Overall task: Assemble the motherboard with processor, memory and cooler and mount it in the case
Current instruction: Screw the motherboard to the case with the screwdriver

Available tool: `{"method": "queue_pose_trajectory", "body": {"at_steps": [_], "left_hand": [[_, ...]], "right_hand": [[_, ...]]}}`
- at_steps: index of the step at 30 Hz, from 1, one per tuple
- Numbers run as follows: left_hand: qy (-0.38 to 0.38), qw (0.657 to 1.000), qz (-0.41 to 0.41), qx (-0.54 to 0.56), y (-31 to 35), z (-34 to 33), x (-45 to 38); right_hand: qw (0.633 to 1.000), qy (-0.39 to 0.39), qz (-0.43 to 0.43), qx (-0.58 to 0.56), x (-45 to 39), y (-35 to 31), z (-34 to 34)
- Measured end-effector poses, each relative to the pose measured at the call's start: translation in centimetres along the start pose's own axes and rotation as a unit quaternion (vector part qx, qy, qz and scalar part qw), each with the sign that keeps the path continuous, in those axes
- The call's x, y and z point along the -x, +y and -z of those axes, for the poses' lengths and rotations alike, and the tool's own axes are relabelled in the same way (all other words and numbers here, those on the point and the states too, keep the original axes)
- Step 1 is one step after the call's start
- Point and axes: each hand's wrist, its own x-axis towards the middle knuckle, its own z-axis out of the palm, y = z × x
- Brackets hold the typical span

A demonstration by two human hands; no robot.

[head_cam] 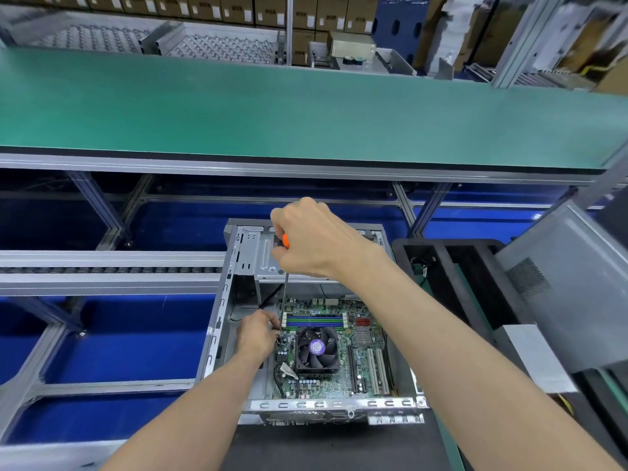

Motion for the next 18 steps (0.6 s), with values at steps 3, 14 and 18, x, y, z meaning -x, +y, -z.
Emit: {"method": "queue_pose_trajectory", "body": {"at_steps": [3,14,18], "left_hand": [[-0.003,1.0,0.005,0.011,-0.04,-0.07,-0.06],[-0.025,0.998,0.035,0.046,-0.13,-0.23,0.23],[-0.025,0.998,0.034,0.053,0.05,-0.19,0.15]], "right_hand": [[1.0,-0.024,0.004,0.012,0.0,-0.2,0.49],[0.998,0.016,-0.013,0.065,0.28,-0.81,0.25],[1.0,-0.006,0.019,0.02,0.33,-0.81,0.37]]}}
